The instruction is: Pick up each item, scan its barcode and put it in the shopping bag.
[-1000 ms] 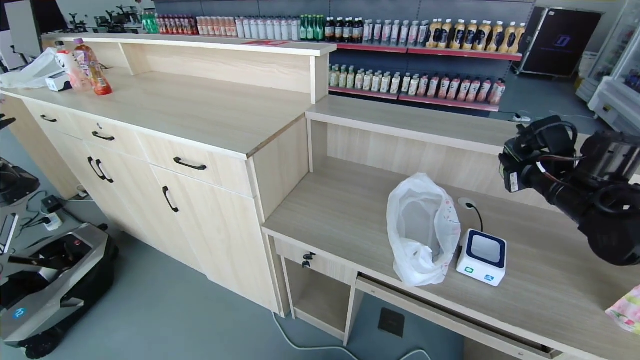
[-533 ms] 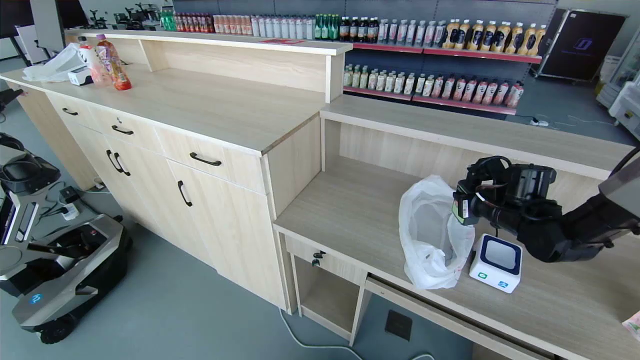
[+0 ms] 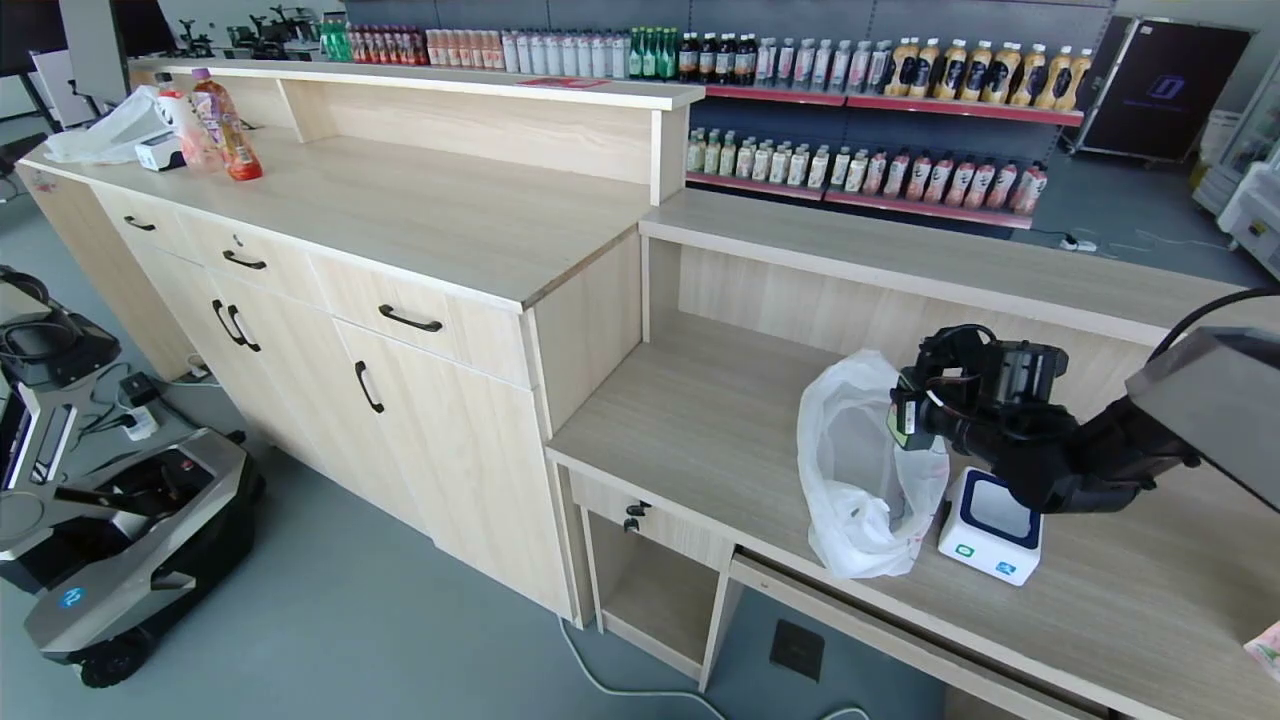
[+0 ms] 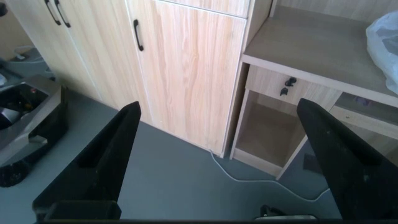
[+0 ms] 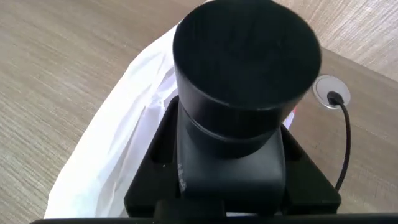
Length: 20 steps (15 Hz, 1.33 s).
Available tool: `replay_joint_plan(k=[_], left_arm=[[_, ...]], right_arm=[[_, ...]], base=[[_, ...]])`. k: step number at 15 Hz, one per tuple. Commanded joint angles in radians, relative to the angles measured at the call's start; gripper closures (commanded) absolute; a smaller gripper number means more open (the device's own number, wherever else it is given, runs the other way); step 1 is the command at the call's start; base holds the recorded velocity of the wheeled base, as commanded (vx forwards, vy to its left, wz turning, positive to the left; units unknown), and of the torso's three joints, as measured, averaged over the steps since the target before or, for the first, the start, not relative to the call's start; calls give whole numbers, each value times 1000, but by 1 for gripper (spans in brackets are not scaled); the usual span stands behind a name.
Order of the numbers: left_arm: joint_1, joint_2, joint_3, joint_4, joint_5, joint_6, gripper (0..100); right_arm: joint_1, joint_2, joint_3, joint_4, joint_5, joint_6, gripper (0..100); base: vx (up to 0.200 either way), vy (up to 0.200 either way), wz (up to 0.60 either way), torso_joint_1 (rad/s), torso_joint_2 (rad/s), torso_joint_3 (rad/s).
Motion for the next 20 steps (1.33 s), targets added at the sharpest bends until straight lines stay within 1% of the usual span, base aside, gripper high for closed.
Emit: replay_joint_plan(k=[1,7,8,9,10,17,20], left_arm=[[0,0,0,0,0,0,0],[0,0,0,0,0,0,0],[0,0,0,0,0,0,0],[0,0,0,0,0,0,0],[0,0,0,0,0,0,0],[0,0,0,0,0,0,0],[0,0,0,0,0,0,0]], right_arm=[[-2,62,-37,-4,7,0,100],[2,172,-158,-1,66,10,100],[8,197,-189,-1,97,10,100],[9,199,-192,-1,99,10,100],[15,237,-234,-3,99,10,100],[15,340,-364,6,131,10,100],[15,350,-386,42,132,7,100]], base=[[0,0,0,0,0,0],[0,0,0,0,0,0],[0,0,0,0,0,0],[0,0,0,0,0,0],[0,0,0,0,0,0],[0,0,0,0,0,0],[0,0,0,0,0,0]])
